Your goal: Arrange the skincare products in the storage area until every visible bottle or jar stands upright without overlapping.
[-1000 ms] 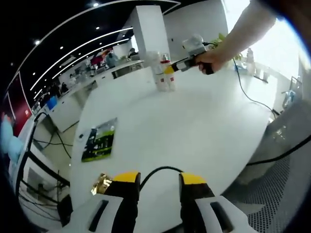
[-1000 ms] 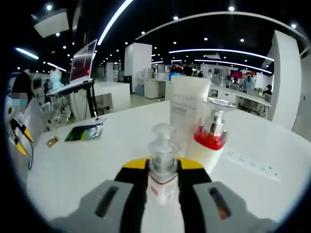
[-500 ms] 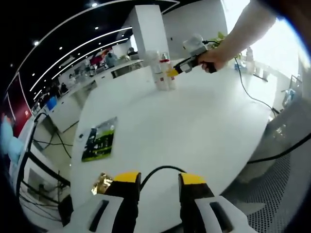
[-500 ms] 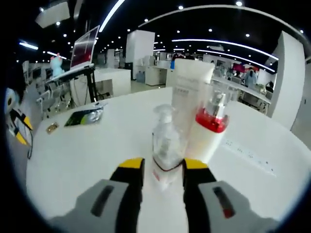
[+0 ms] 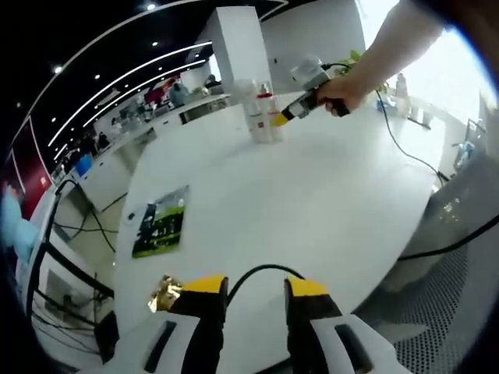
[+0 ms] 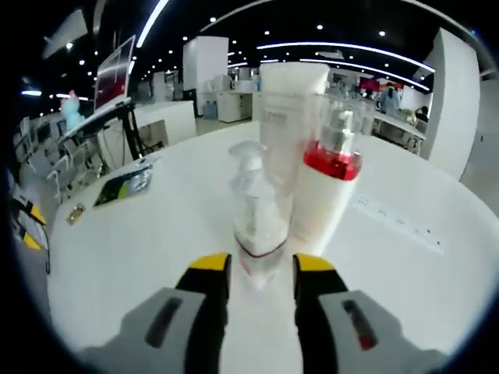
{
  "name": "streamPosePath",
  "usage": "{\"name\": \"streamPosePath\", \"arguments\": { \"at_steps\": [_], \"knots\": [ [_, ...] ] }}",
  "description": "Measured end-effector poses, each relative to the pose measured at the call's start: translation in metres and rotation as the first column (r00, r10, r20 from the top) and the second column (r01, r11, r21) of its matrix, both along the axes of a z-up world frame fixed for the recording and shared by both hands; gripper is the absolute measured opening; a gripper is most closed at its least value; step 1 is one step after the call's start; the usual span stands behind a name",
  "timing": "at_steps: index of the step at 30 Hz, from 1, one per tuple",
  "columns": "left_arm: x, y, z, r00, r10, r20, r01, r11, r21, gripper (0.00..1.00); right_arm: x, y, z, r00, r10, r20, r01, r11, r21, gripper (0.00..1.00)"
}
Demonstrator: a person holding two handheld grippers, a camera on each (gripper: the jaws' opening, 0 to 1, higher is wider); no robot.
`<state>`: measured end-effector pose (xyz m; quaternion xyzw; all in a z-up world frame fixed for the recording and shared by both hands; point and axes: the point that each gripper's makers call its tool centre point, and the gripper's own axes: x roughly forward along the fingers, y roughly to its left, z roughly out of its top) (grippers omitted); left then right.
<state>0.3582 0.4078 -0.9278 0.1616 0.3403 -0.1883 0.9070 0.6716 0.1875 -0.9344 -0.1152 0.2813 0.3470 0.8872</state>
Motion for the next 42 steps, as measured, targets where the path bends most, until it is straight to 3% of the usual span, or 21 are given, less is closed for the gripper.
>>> {"name": "streamPosePath", "arguments": {
  "at_steps": [11, 42],
  "knots": [
    [0.0, 0.002, -0.001, 1.0, 0.003, -0.004, -0.003, 1.0, 0.007, 0.29, 0.001, -0.009, -0.013, 0.997, -0.048, -0.057, 0.046, 0.999, -0.028, 0.31],
    [0.0, 0.004, -0.001, 1.0, 0.0, -0.001, 0.0, 1.0, 0.024, 0.27, 0.001, -0.015, -0.009, 0.996, -0.053, -0.068, 0.05, 0.998, -0.041, 0.31]
  ]
}}
